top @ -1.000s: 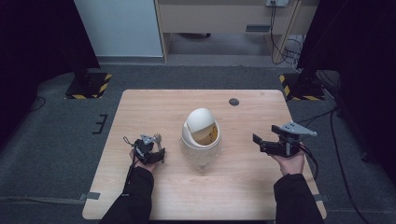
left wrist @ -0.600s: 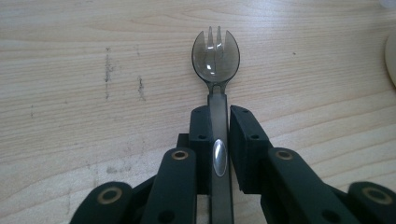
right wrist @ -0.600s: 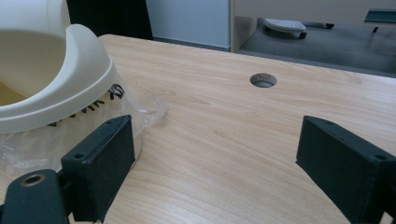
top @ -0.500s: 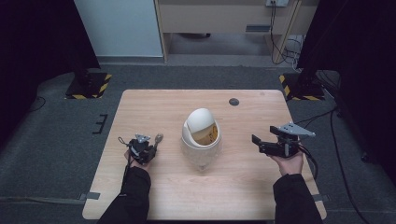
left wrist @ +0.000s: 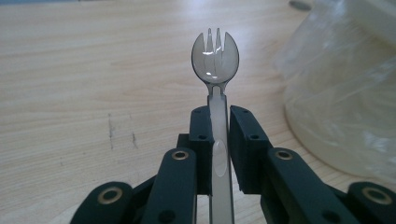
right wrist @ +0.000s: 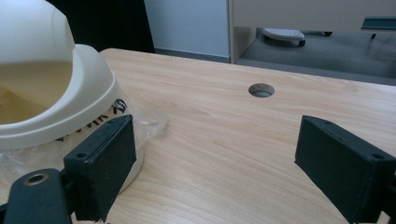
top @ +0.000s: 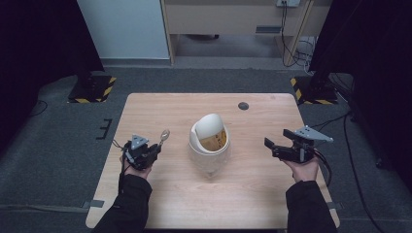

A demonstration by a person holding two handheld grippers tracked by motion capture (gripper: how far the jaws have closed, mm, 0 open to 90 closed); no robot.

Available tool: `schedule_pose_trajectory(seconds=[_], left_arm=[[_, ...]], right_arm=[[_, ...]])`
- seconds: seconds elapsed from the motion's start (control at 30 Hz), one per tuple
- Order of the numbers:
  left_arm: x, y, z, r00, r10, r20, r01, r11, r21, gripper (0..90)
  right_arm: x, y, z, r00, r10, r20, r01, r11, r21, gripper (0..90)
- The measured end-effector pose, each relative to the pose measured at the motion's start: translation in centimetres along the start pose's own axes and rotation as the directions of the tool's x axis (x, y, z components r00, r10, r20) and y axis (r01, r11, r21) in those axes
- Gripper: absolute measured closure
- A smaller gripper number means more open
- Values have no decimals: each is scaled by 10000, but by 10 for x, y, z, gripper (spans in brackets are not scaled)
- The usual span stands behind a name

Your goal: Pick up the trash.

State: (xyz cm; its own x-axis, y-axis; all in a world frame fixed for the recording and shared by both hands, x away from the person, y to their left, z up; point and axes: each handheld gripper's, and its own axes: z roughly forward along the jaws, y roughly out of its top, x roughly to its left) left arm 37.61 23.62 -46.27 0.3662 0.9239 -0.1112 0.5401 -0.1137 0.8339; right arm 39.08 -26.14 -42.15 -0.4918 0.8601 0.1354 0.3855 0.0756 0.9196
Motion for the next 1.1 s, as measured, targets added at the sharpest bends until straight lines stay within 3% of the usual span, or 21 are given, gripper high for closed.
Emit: schedule_pose_trajectory(seconds=[0.1, 0.23, 0.5, 0.83, 1.1], left_arm=[[3, 3, -15, 9995, -252, 207, 265, 9977, -627, 788], [4, 12, -35, 9976, -508, 480, 580, 9849, -1633, 787], [-6, 29, -65, 9985, 196, 515, -25, 9501, -3118, 788], [-27, 46, -85, 9920, 910, 871, -469, 9084, -4154, 788], [-48, 58, -90, 9800, 1551, 1248, -821, 8860, -4563, 788]], right_arm=[[2, 2, -1, 10000, -62, -21, 62, 10000, -75, 127], [4, 5, -2, 9999, -91, -98, 89, 9998, -162, 130], [9, 17, -10, 9994, -169, -317, 147, 9975, -689, 157], [20, 36, -16, 9964, -279, -795, 166, 9901, -1397, 198], [36, 56, -17, 9917, -587, -1141, 368, 9820, -1854, 215]])
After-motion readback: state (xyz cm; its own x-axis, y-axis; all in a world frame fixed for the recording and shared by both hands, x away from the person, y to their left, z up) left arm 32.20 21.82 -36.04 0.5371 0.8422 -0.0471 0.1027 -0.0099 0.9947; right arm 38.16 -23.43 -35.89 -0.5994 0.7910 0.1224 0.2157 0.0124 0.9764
